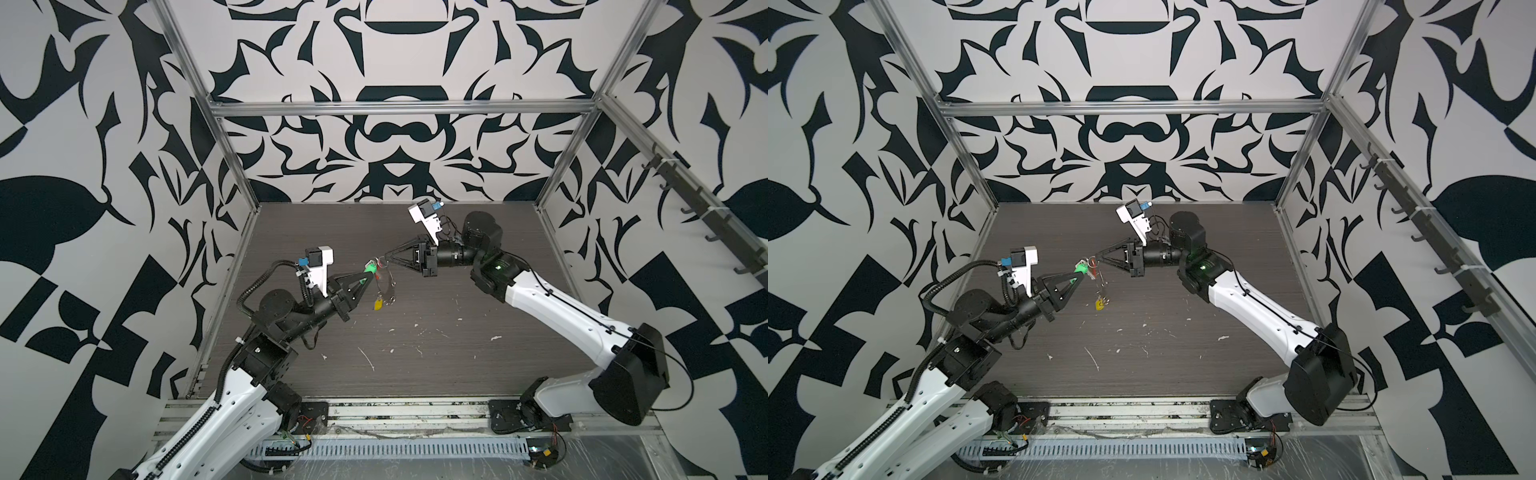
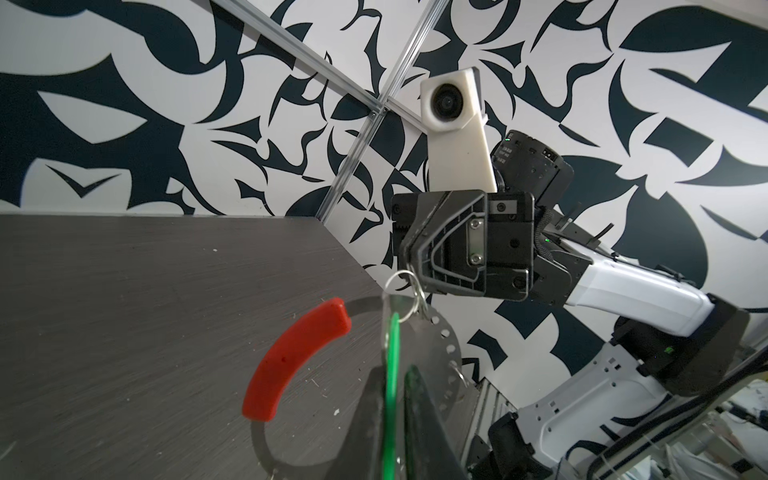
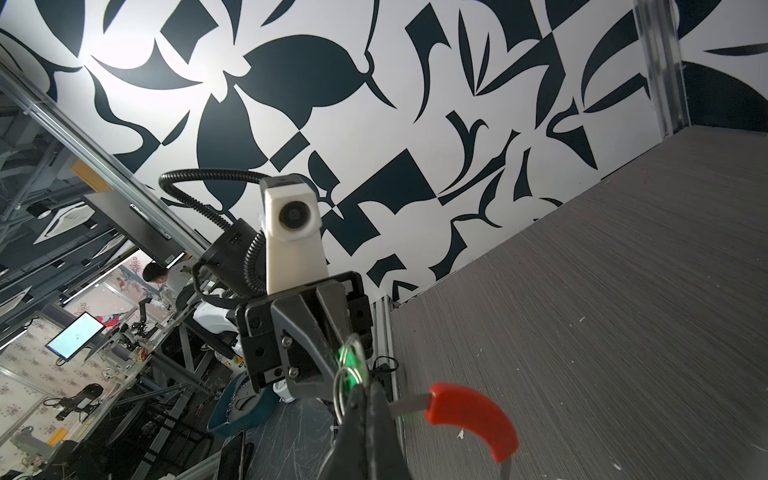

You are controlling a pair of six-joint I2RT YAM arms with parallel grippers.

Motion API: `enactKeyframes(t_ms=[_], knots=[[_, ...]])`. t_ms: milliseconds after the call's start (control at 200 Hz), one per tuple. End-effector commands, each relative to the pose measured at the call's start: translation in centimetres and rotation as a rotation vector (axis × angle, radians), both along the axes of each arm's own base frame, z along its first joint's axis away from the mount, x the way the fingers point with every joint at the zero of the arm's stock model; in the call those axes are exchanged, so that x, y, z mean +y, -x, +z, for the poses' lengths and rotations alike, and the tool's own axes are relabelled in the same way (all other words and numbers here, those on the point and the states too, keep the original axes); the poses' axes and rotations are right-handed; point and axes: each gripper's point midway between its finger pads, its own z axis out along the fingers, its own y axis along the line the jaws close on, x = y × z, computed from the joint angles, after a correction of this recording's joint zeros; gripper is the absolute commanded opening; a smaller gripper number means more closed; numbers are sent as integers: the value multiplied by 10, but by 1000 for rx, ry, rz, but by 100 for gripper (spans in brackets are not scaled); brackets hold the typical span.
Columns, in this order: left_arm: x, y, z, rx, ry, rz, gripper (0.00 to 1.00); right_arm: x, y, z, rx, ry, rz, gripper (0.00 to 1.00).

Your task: Remove the keys from the keyring

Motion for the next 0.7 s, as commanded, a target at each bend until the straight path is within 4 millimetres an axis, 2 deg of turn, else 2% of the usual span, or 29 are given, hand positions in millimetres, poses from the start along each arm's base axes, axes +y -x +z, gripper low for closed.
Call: enactKeyframes(t_ms=[0, 270, 695], knots=[[1, 4, 16, -41, 26, -14, 18, -8, 16, 51, -145, -88, 15, 0], [-4, 1, 12, -31, 35, -32, 24, -5, 22, 54, -157, -82, 34, 0], [6, 7, 20, -56, 39, 2, 41, -8, 30, 50, -170, -50, 48, 0]])
